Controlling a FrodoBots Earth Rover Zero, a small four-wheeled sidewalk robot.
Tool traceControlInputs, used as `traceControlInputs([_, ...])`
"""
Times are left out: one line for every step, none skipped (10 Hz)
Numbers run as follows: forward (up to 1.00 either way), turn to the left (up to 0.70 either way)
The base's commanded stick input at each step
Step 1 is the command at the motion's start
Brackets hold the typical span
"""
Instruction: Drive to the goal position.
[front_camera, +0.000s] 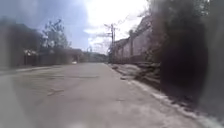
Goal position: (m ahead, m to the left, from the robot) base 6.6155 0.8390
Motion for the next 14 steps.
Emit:
traceControlInputs([1.00,0.00])
traceControlInputs([1.00,0.00])
traceControlInputs([1.00,0.00])
traceControlInputs([1.00,0.00])
traceControlInputs([1.00,0.00])
traceControlInputs([1.00,0.00])
traceControlInputs([1.00,0.00])
traceControlInputs([1.00,0.00])
traceControlInputs([1.00,0.00])
traceControlInputs([1.00,0.00])
traceControlInputs([1.00,0.00])
traceControlInputs([1.00,0.00])
traceControlInputs([1.00,0.00])
traceControlInputs([1.00,0.00])
